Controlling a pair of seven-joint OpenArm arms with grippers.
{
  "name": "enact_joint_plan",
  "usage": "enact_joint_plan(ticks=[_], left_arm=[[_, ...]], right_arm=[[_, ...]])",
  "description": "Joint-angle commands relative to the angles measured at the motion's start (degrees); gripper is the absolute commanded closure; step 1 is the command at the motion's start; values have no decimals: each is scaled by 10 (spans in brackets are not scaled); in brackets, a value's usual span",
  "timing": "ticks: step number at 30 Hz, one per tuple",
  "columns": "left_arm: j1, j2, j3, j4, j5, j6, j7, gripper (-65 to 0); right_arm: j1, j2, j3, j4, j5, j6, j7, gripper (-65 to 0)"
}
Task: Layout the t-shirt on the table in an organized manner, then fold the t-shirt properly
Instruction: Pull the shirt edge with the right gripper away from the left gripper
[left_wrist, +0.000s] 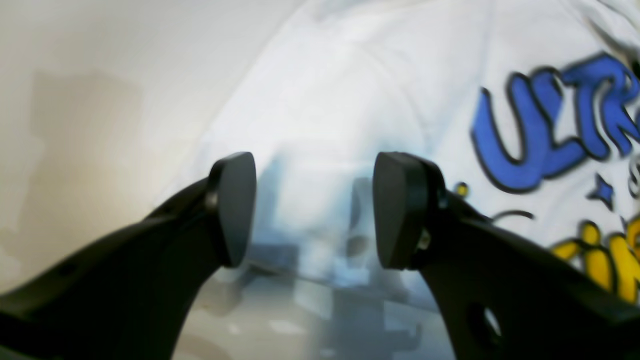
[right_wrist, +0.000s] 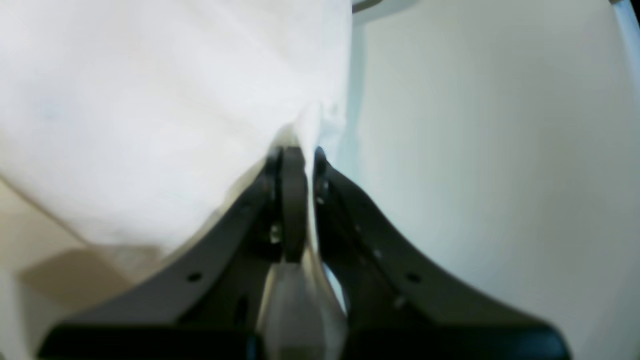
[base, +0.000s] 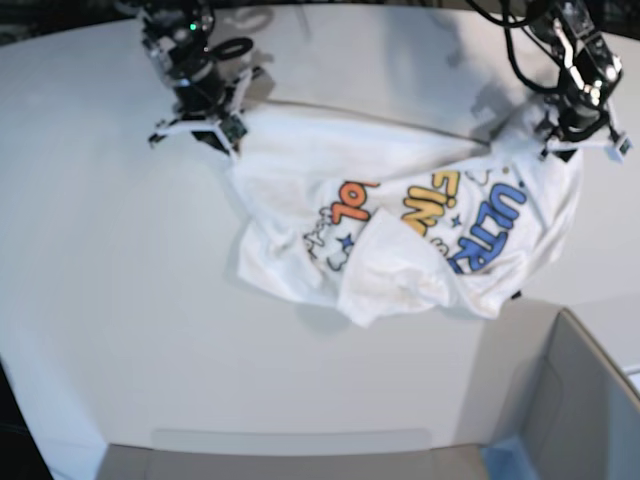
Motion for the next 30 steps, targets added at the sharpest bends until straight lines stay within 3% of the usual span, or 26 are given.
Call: enact_joint_plan(ticks=[1,5,8,13,18,20,23,30], left_arm=[[0,-9,-6,-8,-2,0,-6,-374],[-1,-11,-5,-51,-2,-1,-19,-374],[1,-9,-4,-53,-2,-1,-41,-374],[1,-9,-4,-53,-2,-1,-42,-374],[1,-11,-4,-53,-2,-1,-46,-374],[1,-11,-4,-53,-2,-1,-46,-374],[1,-11,-4,-54,-2,-1,-47,-374],[1,-10,36,-54,-2,-1,-47,-374]], right_arm=[[-8,4,0,17,20,-2,9,0],[-40,5,-1,58,126,5,10,0],[-71,5,-25,97,188,56,11,0],[-101,8,-63,118,167,64,14,0],[-113,98,-141,117,105,64,10,0],[-115,116,-154,117,103,62,9,0],[-130,109,-135,116,103,61,9,0],[-109,39,-55,92,103,64,8,0]])
